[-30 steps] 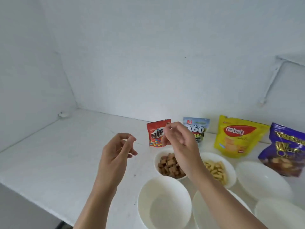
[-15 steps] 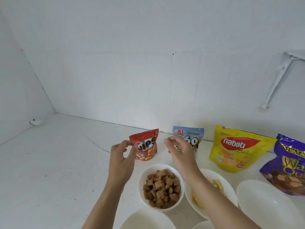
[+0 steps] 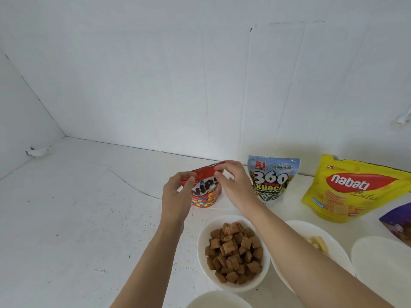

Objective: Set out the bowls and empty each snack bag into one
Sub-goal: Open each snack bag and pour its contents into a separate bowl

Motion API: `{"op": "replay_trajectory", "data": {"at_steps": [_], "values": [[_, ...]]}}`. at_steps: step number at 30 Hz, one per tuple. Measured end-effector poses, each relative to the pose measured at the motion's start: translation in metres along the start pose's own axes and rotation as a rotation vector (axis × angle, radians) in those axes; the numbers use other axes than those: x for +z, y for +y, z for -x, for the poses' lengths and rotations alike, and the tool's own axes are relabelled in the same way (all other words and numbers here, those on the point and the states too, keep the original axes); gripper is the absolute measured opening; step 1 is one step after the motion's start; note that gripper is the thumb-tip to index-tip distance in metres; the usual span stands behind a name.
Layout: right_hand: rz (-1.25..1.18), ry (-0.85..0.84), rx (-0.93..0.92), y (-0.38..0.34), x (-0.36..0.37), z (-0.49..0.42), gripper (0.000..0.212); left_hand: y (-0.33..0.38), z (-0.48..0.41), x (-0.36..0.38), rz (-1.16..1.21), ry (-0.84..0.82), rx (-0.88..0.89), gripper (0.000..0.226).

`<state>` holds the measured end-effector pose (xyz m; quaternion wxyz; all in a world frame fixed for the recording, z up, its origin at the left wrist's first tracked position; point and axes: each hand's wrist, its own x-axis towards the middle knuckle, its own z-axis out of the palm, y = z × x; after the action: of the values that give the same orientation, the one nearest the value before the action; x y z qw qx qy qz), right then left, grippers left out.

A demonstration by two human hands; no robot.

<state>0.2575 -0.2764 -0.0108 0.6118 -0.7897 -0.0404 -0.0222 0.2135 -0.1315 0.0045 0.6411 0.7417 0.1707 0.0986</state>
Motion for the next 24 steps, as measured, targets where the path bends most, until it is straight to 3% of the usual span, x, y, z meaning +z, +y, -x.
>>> {"op": "replay_trajectory", "data": {"at_steps": [12,18,24], "values": [[-0.153,-0.008,0.043,0.001,0.008,0.011,0.022,0.011,0.002,-0.018,0.093,0.024,-0.118,0.029],[-0.207,-0.034,0.024,-0.026,0.016,0.023,0.025,0.026,0.011,-0.043,0.095,0.034,-0.061,0.029],[-0.214,0.002,-0.111,-0.067,0.027,0.040,0.021,0.048,0.028,-0.080,0.126,0.057,0.044,0.028]]}}
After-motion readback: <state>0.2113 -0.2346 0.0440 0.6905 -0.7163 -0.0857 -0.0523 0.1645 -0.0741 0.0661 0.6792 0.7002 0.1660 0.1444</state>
